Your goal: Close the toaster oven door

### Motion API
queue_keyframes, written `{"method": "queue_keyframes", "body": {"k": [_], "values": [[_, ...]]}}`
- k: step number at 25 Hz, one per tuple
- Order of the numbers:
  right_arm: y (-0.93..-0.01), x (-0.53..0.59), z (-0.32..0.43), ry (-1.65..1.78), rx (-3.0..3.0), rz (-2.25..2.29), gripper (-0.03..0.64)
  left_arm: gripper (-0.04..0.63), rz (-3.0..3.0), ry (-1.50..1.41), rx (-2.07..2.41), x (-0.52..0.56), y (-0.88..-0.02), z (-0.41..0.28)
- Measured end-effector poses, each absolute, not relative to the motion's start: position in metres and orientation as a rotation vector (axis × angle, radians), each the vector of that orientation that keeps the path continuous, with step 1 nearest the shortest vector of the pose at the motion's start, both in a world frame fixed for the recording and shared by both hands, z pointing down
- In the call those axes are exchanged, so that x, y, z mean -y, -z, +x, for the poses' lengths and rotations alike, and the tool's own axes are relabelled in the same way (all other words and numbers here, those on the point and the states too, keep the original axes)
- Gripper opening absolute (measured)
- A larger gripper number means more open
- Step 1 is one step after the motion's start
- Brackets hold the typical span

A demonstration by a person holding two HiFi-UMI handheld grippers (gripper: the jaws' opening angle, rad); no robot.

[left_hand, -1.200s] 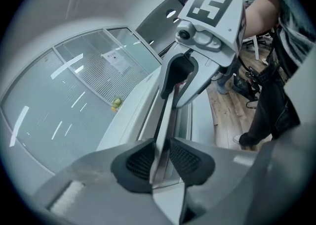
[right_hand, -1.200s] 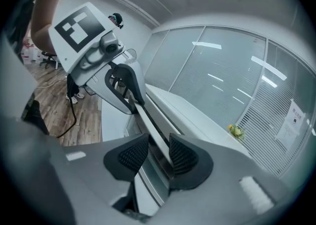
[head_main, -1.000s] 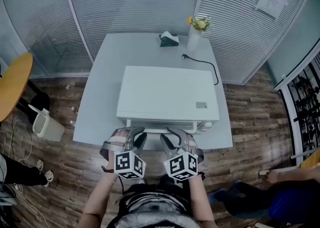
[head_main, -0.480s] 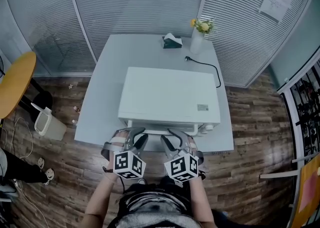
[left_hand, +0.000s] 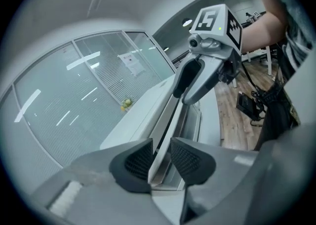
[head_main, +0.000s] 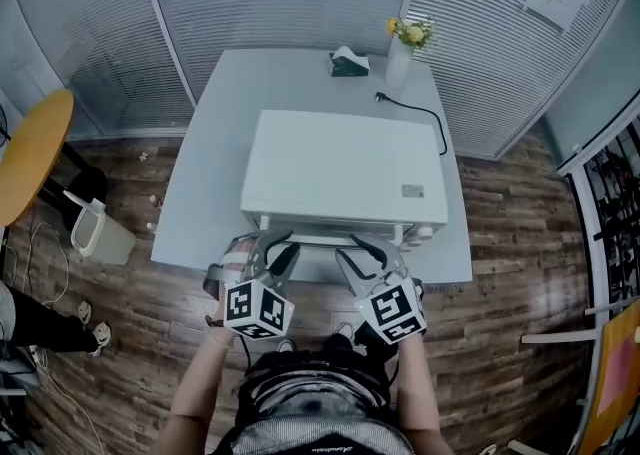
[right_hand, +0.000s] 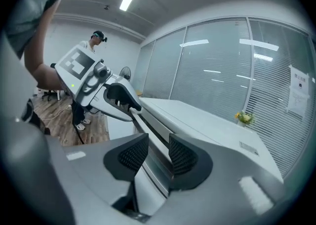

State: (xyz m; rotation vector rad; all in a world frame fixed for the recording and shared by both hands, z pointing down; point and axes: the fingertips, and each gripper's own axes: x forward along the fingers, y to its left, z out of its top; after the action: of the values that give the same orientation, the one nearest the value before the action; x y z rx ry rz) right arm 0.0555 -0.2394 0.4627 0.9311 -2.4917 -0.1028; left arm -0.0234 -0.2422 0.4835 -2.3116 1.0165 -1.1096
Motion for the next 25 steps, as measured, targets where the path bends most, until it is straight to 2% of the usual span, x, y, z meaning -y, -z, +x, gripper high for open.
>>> {"method": "queue_keyframes", "body": {"k": [6,12,19,25], "values": [[-0.459,0.216,0.052,-0.001,2.580,0.969,0.132,0.112,-2.514,0.886,-1.174,0.220,-0.470,-0.024],[-0.460,0.194,0.048,-0.125,2.626,1.067,0.132,0.112,-2.662,0.805,-1.224,0.193,-0.486,-0.019],[-0.456,0.170,0.025,-0.094,2.614,1.235,0.129,0.107,-2.772,0.582,-1.357,0.170,-0.474,-0.032],[-0.445,0.144,-0.005,-0.040,2.590,1.339,0.086,0.053,-2.817,0.451,-1.415,0.148,-0.469,-0.053]]}}
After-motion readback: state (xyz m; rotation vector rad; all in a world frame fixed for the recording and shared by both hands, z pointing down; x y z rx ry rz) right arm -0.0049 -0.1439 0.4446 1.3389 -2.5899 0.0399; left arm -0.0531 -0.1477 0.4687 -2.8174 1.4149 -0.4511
